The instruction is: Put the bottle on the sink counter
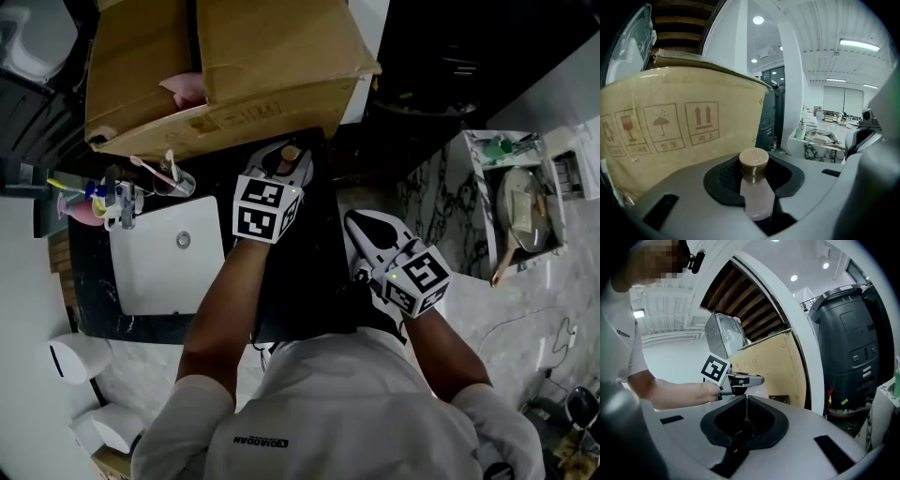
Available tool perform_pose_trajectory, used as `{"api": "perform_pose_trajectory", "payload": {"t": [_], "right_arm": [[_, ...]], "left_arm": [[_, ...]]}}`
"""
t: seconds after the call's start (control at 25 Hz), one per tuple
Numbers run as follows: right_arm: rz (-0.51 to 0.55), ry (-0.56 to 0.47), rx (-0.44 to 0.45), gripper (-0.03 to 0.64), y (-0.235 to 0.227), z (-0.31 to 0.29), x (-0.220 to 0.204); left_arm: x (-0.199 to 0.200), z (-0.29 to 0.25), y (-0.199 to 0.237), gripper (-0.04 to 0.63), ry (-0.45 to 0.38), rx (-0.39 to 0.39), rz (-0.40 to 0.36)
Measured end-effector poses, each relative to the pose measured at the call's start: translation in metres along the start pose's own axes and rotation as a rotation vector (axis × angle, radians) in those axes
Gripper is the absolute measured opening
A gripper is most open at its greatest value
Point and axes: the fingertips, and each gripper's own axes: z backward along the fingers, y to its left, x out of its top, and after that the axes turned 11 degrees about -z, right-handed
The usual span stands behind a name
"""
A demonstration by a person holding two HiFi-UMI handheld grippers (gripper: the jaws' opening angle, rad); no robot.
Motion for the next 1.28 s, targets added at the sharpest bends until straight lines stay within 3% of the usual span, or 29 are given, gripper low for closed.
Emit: {"api": "perform_pose_trajectory", "payload": {"t": [0.6, 1.28], "right_arm": [[-0.028, 0.041, -0.021, 0.043, -0.036, -0.002, -0.019], [-0.022, 0.048, -0.054, 0.041, -0.046, -0.002, -0.023]], "left_arm": [[-0.035, -0.046, 0.018, 0.123, 0.032, 0.020, -0.004], [-0.034, -0.065, 0.019, 0.123, 0.003, 0.006, -0.035]]}}
